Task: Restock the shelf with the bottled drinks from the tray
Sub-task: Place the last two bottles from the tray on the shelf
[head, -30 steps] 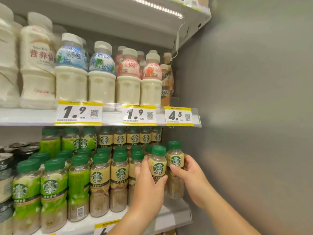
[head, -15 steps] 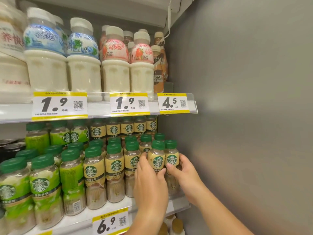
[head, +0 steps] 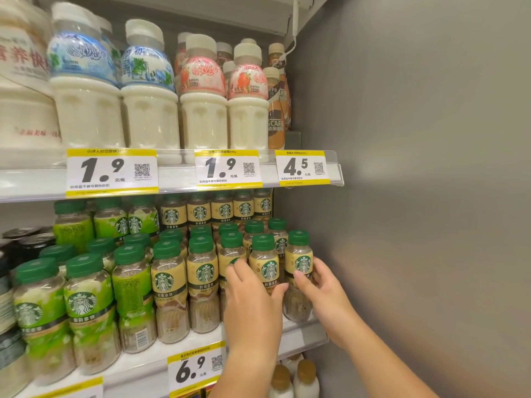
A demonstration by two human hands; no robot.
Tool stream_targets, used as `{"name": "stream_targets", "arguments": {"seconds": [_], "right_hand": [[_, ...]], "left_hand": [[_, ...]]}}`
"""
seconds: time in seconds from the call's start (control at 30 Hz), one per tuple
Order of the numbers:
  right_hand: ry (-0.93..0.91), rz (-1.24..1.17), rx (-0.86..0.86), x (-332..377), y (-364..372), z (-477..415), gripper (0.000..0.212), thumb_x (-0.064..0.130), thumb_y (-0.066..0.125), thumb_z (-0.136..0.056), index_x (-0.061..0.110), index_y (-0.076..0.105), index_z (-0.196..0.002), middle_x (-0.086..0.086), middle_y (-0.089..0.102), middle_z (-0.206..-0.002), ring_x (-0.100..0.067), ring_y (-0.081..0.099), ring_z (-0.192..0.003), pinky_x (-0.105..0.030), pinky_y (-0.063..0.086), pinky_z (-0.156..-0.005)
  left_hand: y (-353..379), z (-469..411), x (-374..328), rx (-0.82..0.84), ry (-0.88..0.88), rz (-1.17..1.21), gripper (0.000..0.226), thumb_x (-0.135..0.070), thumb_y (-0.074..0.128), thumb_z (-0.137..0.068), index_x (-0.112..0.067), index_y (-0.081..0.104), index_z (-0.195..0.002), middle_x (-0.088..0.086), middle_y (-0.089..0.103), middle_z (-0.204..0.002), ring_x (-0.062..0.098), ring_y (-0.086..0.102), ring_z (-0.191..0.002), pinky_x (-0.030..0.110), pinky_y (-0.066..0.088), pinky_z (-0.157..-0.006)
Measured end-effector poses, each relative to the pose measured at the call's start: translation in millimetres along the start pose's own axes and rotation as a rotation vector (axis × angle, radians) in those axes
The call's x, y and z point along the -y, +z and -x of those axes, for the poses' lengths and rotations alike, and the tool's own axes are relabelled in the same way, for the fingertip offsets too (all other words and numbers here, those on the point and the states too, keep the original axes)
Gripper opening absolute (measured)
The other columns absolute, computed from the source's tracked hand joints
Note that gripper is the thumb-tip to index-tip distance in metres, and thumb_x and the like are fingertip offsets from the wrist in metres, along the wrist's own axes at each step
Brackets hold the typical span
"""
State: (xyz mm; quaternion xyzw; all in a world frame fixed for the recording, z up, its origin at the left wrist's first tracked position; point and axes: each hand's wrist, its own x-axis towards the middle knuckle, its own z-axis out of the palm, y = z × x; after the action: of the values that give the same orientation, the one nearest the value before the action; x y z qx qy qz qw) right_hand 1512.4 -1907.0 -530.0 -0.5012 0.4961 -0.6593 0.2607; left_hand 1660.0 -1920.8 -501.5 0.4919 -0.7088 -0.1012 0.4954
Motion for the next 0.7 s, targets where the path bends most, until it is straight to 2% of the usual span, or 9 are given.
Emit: {"name": "stream_targets", "arguments": {"seconds": [0.1,0.17,0.3,0.4,0.53,0.7], "right_hand": [[0.026,0.089,-0.023,-8.6,-3.4,8.7,0.046,0.030,0.068,-0.092,0.031,0.053,-0.135,0.010,0.066,-0.126,-0.007,0.059,-0.120,-0.035,0.049,-0.101],[0.050,0.224,-0.072,-20.4,-5.3,18.4,0.058,0.032,0.073,-0.087,0.033,0.047,-0.139,0.015,0.062,-0.130,-0.002,0.055,-0.123,-0.037,0.046,-0.106],[-0.008,0.391,-0.114,-35.5,-1.2,34.1,0.049,0.032,0.075,-0.083,0.063,0.051,-0.113,0.030,0.066,-0.113,0.008,0.060,-0.108,-0.019,0.049,-0.088],[-0.006,0.404,-0.135,-36.5,0.0,28.4,0.049,0.029,0.075,-0.082,0.066,0.055,-0.106,0.032,0.068,-0.107,0.009,0.062,-0.103,-0.017,0.048,-0.085],[0.044,0.421,-0.108,-36.3,4.2,17.1,0.038,0.030,0.076,-0.081,0.050,0.061,-0.108,0.032,0.070,-0.101,0.011,0.063,-0.100,-0.020,0.049,-0.089],[0.084,0.478,-0.084,-37.6,8.0,7.2,0.033,0.029,0.074,-0.082,0.051,0.059,-0.100,0.029,0.071,-0.097,0.012,0.062,-0.098,-0.021,0.049,-0.086]], "left_hand": [[0.8,3.5,7.0,0.020,0.003,0.041,0.083,-0.049,0.085,-0.066,-0.012,0.038,-0.124,0.004,0.045,-0.119,0.027,0.057,-0.109,0.034,0.054,-0.082],[0.6,10.6,15.2,0.022,0.033,0.011,0.078,-0.050,0.085,-0.065,-0.017,0.039,-0.119,-0.001,0.047,-0.114,0.023,0.057,-0.103,0.030,0.051,-0.078],[1.4,19.7,33.7,0.118,0.036,-0.192,0.047,-0.063,0.070,-0.074,-0.031,0.037,-0.082,-0.015,0.049,-0.080,0.014,0.056,-0.076,0.029,0.039,-0.064],[4.8,19.1,37.4,0.181,0.000,-0.292,0.048,-0.069,0.057,-0.080,-0.026,0.042,-0.066,-0.010,0.056,-0.063,0.016,0.059,-0.066,0.031,0.037,-0.057],[9.3,15.9,36.8,0.210,0.023,-0.425,0.050,-0.072,0.043,-0.087,-0.025,0.059,-0.077,-0.005,0.067,-0.080,0.021,0.067,-0.078,0.029,0.036,-0.057],[16.9,10.8,43.3,0.227,0.010,-0.432,0.052,-0.071,0.039,-0.089,-0.025,0.063,-0.084,-0.004,0.067,-0.087,0.024,0.067,-0.084,0.031,0.040,-0.060]]}}
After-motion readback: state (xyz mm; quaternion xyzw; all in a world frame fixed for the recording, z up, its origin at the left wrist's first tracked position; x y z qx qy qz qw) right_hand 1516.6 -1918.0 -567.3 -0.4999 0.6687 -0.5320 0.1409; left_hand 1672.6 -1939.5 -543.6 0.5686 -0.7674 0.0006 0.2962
